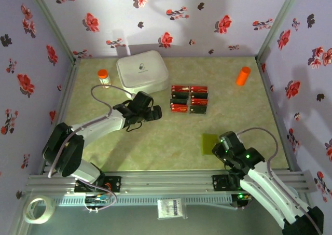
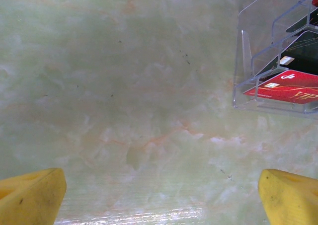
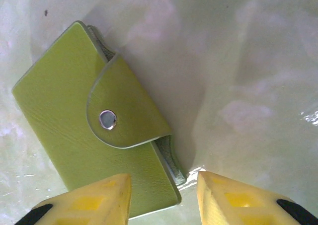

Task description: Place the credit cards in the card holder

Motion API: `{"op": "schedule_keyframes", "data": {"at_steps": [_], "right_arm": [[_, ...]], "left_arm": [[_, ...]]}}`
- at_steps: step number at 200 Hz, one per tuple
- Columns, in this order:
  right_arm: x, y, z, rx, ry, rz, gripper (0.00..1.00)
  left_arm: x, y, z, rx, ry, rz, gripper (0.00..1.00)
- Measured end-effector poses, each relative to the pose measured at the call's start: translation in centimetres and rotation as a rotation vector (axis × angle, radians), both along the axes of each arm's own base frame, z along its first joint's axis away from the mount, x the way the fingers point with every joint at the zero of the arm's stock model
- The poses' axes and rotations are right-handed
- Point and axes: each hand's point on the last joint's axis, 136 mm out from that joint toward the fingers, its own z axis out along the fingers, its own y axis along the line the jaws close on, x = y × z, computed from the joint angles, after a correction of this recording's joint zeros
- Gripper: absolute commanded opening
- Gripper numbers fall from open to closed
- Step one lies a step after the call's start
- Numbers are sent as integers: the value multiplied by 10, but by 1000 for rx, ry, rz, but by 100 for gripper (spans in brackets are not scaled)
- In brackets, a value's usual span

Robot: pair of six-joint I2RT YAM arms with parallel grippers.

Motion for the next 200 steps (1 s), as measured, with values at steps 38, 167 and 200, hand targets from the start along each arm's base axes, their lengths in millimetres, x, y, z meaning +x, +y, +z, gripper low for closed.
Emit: {"op": "schedule_keyframes", "data": {"at_steps": [38,167,200], "right_arm": [[5,5,-3,8,3,2,33],[19,38,17,152,-70,108,0],[46,86,66,320,-148,237,0]], "left_arm": [[0,0,0,-2,-2,0,100],[2,3,14,-35,-27,13,100],[5,26,24,-146,-34,76,100]]}}
